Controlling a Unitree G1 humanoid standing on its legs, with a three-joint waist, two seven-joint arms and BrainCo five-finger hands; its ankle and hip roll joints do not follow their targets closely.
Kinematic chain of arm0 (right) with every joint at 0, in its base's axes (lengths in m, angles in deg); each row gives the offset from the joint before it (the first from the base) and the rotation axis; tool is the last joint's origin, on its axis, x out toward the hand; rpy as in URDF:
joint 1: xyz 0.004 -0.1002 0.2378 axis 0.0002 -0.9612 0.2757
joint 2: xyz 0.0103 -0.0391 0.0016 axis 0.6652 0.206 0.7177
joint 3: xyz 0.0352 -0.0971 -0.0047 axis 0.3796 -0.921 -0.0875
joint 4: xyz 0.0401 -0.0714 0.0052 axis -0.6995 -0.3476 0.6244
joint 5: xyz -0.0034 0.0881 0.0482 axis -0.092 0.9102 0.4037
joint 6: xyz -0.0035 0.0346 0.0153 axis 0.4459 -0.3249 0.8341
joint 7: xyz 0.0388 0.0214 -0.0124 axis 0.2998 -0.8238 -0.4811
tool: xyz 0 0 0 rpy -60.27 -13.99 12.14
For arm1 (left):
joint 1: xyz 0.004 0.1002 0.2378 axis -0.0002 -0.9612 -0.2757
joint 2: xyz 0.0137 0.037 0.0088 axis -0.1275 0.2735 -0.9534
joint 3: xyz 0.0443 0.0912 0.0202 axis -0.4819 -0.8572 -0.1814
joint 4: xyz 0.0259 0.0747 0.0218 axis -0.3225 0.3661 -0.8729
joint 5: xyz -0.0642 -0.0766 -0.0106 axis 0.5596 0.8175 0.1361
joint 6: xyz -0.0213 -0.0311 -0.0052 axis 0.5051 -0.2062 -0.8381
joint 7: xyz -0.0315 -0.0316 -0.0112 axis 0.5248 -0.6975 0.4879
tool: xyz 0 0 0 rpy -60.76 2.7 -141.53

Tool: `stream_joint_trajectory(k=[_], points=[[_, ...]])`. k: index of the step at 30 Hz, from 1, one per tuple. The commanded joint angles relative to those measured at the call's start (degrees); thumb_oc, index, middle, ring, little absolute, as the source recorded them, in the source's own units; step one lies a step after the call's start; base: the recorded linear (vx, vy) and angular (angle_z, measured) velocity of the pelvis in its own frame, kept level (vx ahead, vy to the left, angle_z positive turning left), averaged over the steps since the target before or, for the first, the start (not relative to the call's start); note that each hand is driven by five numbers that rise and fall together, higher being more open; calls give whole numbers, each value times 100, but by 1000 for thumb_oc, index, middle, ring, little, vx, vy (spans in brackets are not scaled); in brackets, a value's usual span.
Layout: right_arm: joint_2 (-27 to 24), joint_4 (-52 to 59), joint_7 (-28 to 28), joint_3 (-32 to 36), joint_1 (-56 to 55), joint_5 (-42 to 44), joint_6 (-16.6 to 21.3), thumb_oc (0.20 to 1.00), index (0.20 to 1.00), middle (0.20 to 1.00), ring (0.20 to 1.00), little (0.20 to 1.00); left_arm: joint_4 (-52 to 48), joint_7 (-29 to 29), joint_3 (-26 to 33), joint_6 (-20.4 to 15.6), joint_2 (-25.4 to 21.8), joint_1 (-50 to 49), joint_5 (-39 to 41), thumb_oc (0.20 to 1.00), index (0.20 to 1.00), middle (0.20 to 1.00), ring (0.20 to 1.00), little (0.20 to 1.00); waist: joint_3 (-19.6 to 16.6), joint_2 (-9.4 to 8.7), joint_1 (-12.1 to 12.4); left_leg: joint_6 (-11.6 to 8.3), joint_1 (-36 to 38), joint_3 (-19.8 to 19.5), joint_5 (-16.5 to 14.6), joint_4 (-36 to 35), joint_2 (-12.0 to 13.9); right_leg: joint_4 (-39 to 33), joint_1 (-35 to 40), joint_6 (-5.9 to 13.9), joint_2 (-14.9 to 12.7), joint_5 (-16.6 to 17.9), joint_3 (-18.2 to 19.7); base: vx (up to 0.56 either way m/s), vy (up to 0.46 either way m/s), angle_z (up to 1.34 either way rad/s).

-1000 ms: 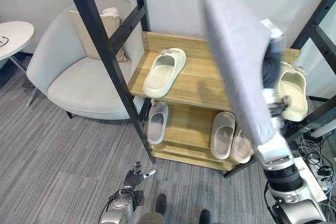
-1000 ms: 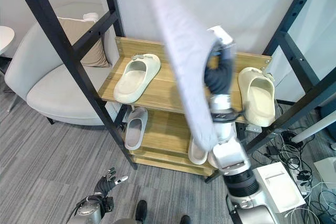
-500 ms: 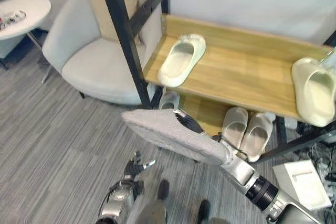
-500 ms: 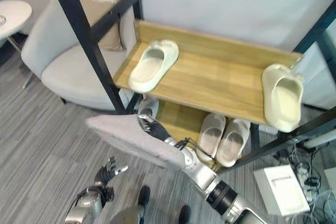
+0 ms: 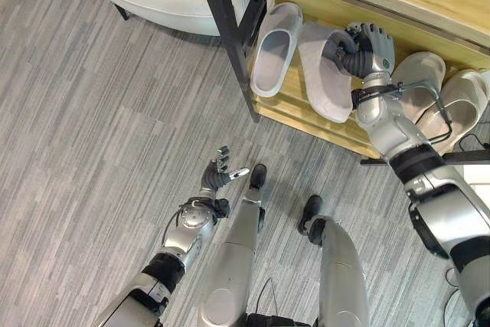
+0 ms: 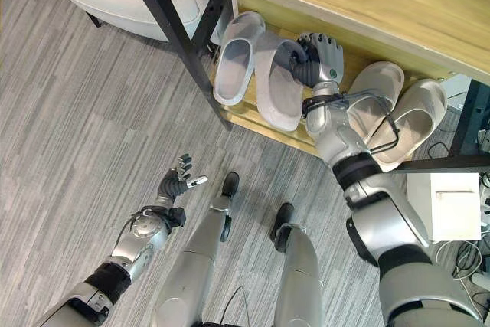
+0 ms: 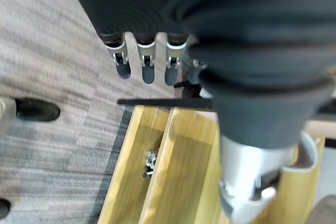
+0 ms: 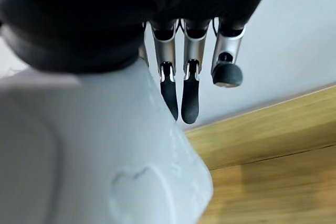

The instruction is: Arrange the slippers neatly on the shoe rack.

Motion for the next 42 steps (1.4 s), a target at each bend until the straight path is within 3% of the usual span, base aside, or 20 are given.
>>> stream_joint_trajectory(k=[1, 11, 15, 16, 22, 23, 29, 30, 34, 39, 42], points=[[-294, -403, 129, -212, 253, 10, -3, 200, 200, 200, 200, 200, -312, -87, -113, -228, 20, -79, 130, 1000, 1000, 1000, 1000, 1000, -353, -57, 71, 4, -25, -92, -902, 757, 96, -440, 312, 450, -48, 180, 299, 8, 15, 7], [-245, -2729, -29, -710, 1318, 534, -56, 200, 200, 200, 200, 200, -447, -89, -266, -244, -48, 147, 372, 1000, 1000, 1000, 1000, 1000, -202, 121, 243, 26, -77, -121, -853, 664, -44, -515, 299, 459, -114, 183, 221, 8, 4, 4], [-379, -3057, -116, -994, 1640, 422, -127, 200, 200, 200, 200, 200, -378, -135, -332, -241, -68, 195, 371, 1000, 1000, 1000, 1000, 1000, -220, 178, 329, 32, -39, -163, -805, 515, -96, -653, 366, 491, -160, 217, 144, 66, -23, 12], [-387, -3061, -98, -1021, 1679, 406, -136, 200, 200, 200, 200, 200, -383, -143, -344, -251, -71, 193, 371, 1000, 1000, 1000, 1000, 1000, -218, 165, 343, 29, 18, -160, -993, 579, -108, -596, 428, 531, -175, 58, 162, 115, -37, 5], [-706, -3237, -147, -1367, 1871, 126, -225, 200, 200, 200, 200, 200, -486, -208, -459, -261, -105, 260, 368, 1000, 1000, 1000, 1000, 1000, -259, 203, 487, 13, -119, -243, -955, 508, -196, -633, 373, 577, -262, 49, 76, 55, -15, 19], [-721, -3237, -186, -1358, 1833, 115, -223, 1000, 1000, 1000, 1000, 1000, -456, -216, -454, -252, -98, 241, 362, 1000, 1000, 1000, 1000, 1000, -262, 201, 507, 8, -113, -251, -932, 459, -207, -653, 381, 582, -266, 55, 61, 36, -12, 18], [-317, -3186, -238, -1091, 1750, 564, -104, 1000, 1000, 1000, 1000, 1000, -291, -139, -388, -240, -70, 228, 347, 1000, 1000, 1000, 1000, 1000, -206, 127, 448, 9, 35, -241, -921, 386, -167, -722, 503, 553, -232, 69, 67, 3, 8, 3], [-252, -3148, -213, -1026, 1729, 656, -82, 1000, 1000, 1000, 1000, 1000, -281, -114, -383, -239, -72, 246, 338, 1000, 1000, 1000, 1000, 1000, -203, 141, 430, 13, 6, -247, -720, 286, -156, -812, 470, 520, -219, 245, 40, -74, 51, -2], [63, -2844, -117, -847, 1674, 980, 16, 1000, 1000, 1000, 1000, 1000, -222, 19, -319, -224, -67, 315, 316, 1000, 1000, 1000, 1000, 1000, -156, 64, 301, -6, 85, -192, -701, 221, -110, -864, 515, 503, -184, 279, 83, -30, 34, -11], [363, -1861, 420, -55, 1370, 1920, 194, 1000, 1000, 1000, 1000, 1000, -202, 271, -158, -136, -109, 258, 293, 1000, 1000, 1000, 1000, 1000, -123, -87, 7, -12, 278, -63, -719, 109, -10, -1027, 645, 495, -113, 355, 170, -4, 28, -18], [627, -665, 841, 724, 524, 2404, 417, 1000, 1000, 1000, 1000, 1000, -205, 407, -100, -73, -61, 208, 209, 1000, 1000, 1000, 1000, 1000, -119, -129, -131, -4, 334, -24, -762, 92, 16, -1083, 706, 498, -105, 353, 190, 4, 6, -16]])
